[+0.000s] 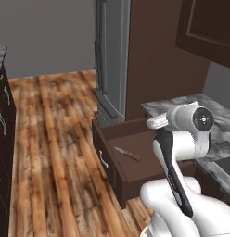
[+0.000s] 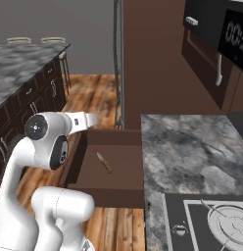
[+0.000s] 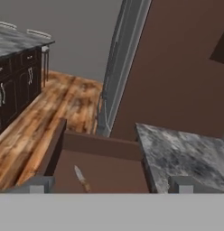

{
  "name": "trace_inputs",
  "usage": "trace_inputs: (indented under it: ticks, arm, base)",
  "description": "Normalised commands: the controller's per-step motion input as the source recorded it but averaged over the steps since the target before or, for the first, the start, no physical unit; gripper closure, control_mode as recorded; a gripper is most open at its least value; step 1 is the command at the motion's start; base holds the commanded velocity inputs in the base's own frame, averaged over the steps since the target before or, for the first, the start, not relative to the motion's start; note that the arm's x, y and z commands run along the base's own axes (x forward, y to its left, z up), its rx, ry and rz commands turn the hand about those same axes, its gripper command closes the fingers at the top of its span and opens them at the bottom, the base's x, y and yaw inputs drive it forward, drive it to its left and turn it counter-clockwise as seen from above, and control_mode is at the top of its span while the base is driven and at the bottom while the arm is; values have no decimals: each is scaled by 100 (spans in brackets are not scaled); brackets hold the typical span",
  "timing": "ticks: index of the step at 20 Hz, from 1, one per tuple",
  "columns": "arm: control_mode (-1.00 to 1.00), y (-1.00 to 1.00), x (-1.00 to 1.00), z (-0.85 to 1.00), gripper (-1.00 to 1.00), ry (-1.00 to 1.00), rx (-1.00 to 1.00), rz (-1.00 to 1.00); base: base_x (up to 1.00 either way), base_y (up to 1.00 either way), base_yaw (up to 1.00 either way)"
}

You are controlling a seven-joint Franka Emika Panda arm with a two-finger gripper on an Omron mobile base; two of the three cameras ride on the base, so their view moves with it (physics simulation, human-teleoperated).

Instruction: Pick up the metallic utensils from the counter and place them in the open drawer. Make sure not to pick up any wooden utensils.

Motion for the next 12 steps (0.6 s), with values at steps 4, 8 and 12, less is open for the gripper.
trace_inputs:
  ticks: [4, 8, 12]
  arm:
    - [-100, 0, -99, 56, -100, -21, 6, 0]
    - [-100, 13, -87, 42, -100, -17, 10, 0]
    - [100, 0, 0, 0, -100, 0, 0, 0]
  base:
    - [0, 0, 0]
    - [0, 0, 0]
    - [-100, 24, 0]
